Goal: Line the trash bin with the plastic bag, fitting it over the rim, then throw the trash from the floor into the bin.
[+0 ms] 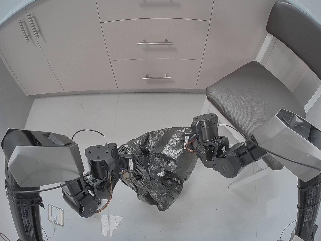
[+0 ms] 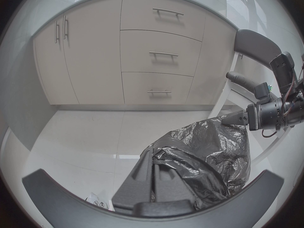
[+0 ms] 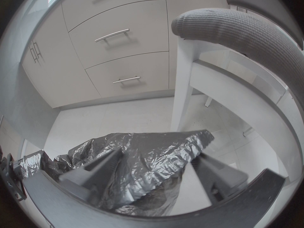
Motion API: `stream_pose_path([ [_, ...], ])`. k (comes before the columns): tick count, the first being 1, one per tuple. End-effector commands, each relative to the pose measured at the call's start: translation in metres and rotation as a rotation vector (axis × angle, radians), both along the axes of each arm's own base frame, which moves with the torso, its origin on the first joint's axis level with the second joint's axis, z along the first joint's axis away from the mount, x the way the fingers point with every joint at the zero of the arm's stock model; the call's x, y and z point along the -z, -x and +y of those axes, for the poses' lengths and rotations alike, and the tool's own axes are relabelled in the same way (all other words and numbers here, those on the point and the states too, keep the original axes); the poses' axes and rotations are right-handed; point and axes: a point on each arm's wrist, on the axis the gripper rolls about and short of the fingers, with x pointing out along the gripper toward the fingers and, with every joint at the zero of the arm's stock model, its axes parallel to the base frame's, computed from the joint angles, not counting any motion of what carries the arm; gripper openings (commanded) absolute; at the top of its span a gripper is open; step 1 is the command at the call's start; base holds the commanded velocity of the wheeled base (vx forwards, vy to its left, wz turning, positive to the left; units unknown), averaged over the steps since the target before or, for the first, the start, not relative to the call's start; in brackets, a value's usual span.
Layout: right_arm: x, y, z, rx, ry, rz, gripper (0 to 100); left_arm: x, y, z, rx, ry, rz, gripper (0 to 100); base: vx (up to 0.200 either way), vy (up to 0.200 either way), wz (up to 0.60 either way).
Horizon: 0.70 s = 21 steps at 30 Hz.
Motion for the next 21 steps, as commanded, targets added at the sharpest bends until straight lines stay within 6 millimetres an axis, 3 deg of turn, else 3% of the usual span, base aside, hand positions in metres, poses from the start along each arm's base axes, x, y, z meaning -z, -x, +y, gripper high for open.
stream_pose_path([
  [1,0.005,0.000,0.005,-0.009,0.005,0.006,0,-0.001,0.000,0.000,-0.002,0.002,-0.002,0,0.000,0.000,0.00],
  [15,0.009,0.008,0.013,-0.038,0.024,0.019,0,-0.001,-0.001,0.000,0.000,0.005,-0.005,0,0.000,0.000,0.00],
  [21,0.029,0.042,0.038,-0.137,0.084,0.074,0,0.000,0.000,0.000,0.001,0.002,-0.002,0,0.000,0.000,0.00],
])
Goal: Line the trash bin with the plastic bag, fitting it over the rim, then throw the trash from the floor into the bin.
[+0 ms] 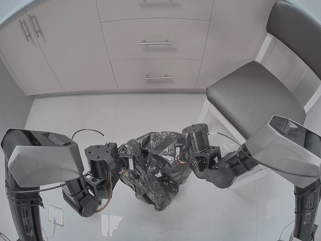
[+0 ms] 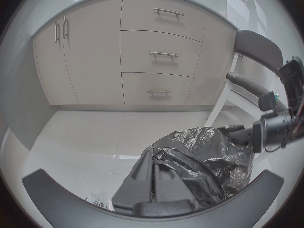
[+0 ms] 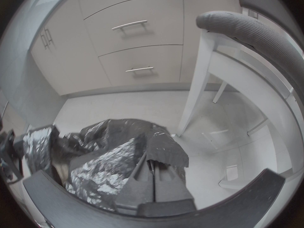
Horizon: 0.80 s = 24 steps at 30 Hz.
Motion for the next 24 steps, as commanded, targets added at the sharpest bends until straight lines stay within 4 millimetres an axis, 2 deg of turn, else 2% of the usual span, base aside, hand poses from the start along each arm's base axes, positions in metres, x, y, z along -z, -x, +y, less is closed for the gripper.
stream_pose_path([
  [1,0.016,0.026,0.020,-0.078,0.041,0.041,0,0.000,0.000,0.000,0.000,0.000,0.001,0,0.000,0.000,0.00],
  [5,0.026,0.036,0.035,-0.135,0.052,0.059,0,0.000,0.000,0.000,0.002,0.002,-0.001,0,0.000,0.000,0.00],
  [12,0.039,0.033,0.045,-0.166,0.088,0.060,0,0.001,-0.001,0.000,0.000,0.002,0.001,0,0.000,0.000,0.00],
  [16,0.050,0.017,0.050,-0.177,0.089,0.052,0,0.001,-0.001,0.000,0.000,0.002,0.001,0,0.000,0.000,0.00],
  [24,0.070,-0.001,0.055,-0.193,0.097,0.069,0,0.001,-0.002,-0.001,0.001,0.003,-0.001,0,0.000,0.000,0.00],
])
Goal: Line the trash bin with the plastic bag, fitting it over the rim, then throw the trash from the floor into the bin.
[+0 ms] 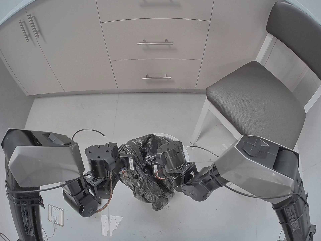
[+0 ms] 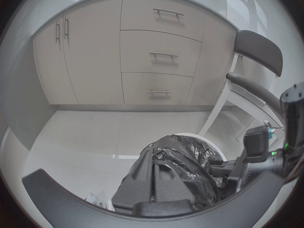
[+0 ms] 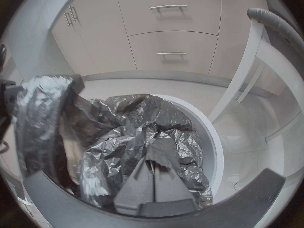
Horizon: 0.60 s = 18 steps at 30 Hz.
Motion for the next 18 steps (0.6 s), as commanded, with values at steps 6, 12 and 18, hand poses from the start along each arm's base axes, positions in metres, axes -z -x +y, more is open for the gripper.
stream_pose_path([
  [6,0.034,-0.019,-0.005,0.024,0.049,0.026,0,0.000,-0.002,-0.002,0.000,0.004,-0.008,0,0.000,0.000,0.00],
  [12,0.038,-0.027,-0.004,0.025,0.067,0.024,0,0.003,-0.003,-0.002,0.000,-0.002,0.001,0,0.000,0.000,0.00],
  [18,0.041,-0.030,0.000,0.023,0.070,0.028,0,0.004,-0.003,-0.002,0.002,-0.003,0.003,0,0.000,0.000,0.00],
])
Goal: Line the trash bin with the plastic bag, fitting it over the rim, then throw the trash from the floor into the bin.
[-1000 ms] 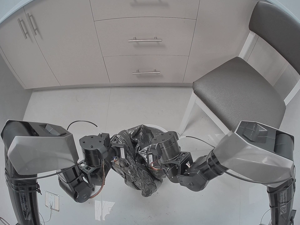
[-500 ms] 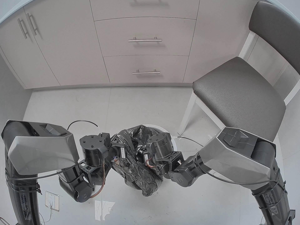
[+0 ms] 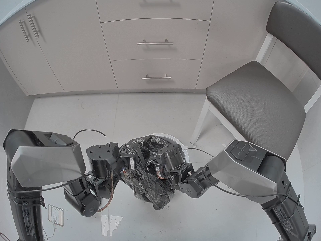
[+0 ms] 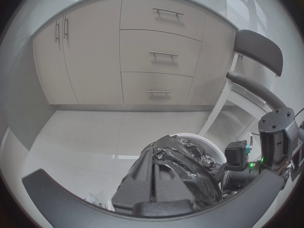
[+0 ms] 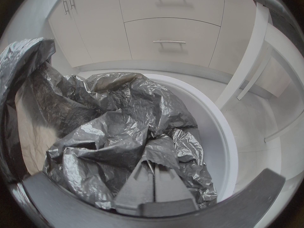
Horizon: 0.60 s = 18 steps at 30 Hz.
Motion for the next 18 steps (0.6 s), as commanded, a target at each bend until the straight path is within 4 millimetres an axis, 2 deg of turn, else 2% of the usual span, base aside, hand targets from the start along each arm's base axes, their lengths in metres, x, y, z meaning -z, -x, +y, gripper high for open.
stream_pose_path([
  [1,0.007,-0.005,0.003,0.002,-0.001,-0.003,0,0.002,0.000,0.000,0.000,-0.002,0.004,0,0.000,0.000,0.00],
  [18,0.018,-0.013,0.000,0.017,0.003,-0.003,0,0.002,-0.001,-0.004,0.007,0.003,-0.002,0,0.000,0.000,0.00],
])
